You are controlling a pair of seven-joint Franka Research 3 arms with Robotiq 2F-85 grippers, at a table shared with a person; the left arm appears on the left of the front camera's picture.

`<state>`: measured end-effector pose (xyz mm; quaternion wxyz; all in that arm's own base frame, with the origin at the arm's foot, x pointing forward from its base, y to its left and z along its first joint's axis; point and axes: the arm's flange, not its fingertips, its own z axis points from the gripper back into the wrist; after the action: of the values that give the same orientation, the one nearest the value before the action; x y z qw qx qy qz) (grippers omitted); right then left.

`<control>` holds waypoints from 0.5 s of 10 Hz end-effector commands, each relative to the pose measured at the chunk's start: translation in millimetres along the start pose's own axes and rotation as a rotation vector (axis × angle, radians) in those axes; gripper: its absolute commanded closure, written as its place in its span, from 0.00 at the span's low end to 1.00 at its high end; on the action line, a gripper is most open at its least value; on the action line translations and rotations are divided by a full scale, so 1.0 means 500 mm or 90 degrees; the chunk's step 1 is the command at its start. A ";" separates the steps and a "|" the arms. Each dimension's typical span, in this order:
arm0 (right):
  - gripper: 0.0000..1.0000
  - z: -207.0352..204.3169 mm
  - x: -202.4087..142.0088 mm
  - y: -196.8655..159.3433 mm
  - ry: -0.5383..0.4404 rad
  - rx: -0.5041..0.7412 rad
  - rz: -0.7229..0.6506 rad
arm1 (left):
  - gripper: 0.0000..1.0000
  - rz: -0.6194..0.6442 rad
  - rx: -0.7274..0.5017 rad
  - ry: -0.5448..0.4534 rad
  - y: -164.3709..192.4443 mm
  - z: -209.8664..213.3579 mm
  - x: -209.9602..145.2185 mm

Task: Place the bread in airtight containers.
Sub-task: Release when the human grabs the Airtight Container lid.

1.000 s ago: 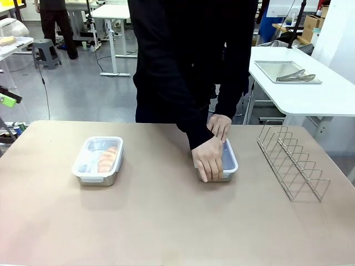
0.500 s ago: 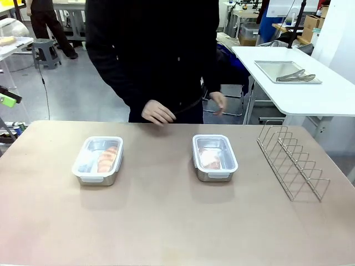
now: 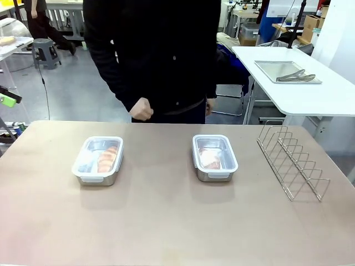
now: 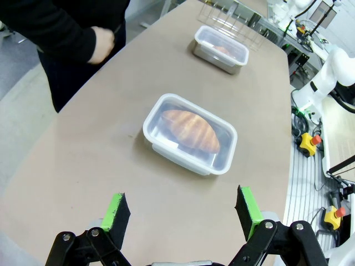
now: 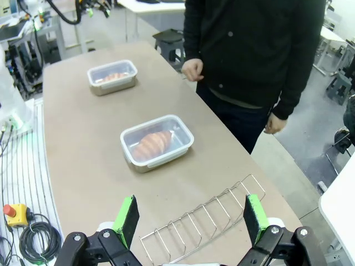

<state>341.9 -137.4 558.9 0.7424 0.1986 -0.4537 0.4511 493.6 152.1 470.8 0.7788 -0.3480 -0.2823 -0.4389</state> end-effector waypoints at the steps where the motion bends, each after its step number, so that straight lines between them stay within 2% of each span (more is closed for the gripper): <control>1: 0.00 -0.002 0.000 0.001 -0.010 -0.005 0.012 | 0.00 -0.006 0.000 0.005 -0.002 -0.003 0.002; 5: 0.00 -0.002 0.000 0.001 -0.010 -0.005 0.012 | 0.00 -0.006 0.000 0.005 -0.002 -0.003 0.002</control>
<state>341.9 -137.4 558.9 0.7424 0.1986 -0.4537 0.4511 493.6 152.1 470.8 0.7788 -0.3480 -0.2823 -0.4389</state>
